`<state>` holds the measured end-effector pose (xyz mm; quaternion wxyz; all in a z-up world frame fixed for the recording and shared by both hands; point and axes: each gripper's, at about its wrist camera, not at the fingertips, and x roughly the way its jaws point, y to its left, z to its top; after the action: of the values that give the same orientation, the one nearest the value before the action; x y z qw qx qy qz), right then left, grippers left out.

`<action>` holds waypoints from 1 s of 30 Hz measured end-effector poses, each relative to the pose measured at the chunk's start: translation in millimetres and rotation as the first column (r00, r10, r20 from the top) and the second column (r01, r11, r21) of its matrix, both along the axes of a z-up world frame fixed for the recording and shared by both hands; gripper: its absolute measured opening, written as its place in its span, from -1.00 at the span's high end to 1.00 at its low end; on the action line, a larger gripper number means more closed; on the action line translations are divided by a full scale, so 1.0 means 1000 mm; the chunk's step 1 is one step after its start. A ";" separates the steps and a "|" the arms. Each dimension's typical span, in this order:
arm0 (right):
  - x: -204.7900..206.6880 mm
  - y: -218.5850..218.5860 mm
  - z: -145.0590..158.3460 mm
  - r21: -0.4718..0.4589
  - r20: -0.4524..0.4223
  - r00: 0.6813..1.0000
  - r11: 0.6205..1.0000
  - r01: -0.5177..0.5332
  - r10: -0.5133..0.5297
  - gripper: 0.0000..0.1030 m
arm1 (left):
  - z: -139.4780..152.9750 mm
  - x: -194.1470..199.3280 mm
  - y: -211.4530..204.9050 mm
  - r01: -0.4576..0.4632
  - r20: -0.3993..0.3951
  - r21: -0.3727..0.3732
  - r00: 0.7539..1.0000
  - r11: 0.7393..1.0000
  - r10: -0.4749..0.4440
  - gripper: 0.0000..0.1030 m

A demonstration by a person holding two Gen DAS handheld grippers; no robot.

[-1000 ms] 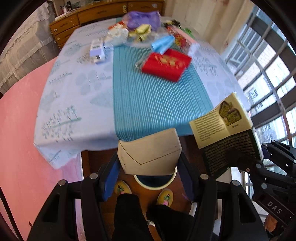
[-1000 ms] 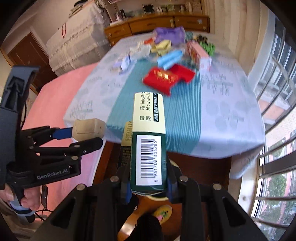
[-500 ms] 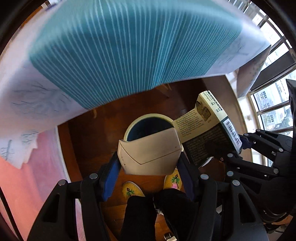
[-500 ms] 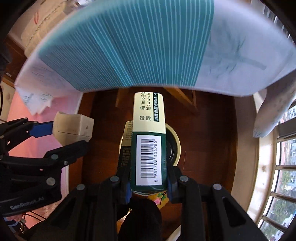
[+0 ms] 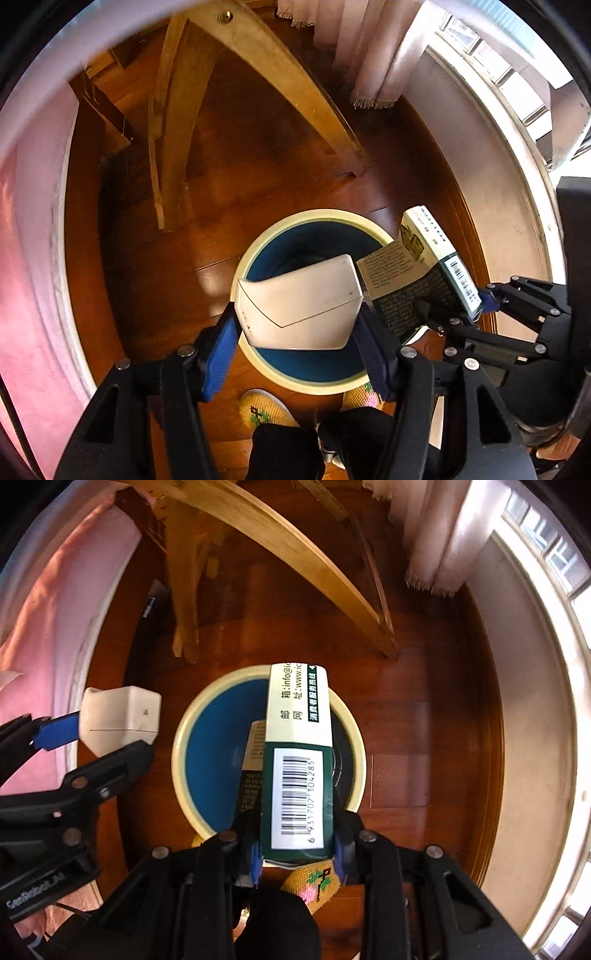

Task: Collect trash
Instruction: 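Carry both items over the trash bin and open both tools to drop them, then raise both tools back over the table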

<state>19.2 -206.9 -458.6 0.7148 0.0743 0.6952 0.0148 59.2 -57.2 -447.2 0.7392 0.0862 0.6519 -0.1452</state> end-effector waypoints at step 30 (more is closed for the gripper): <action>-0.027 0.005 0.132 0.039 0.095 0.993 0.997 0.071 -0.074 -0.05 | 0.170 -0.021 0.032 -0.062 0.129 -0.056 0.989 0.996 0.069 -0.99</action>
<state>-8.2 -202.2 -326.5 0.7462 0.1116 0.6563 0.0049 38.1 -25.6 -276.8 0.7868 0.0548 0.6005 -0.1317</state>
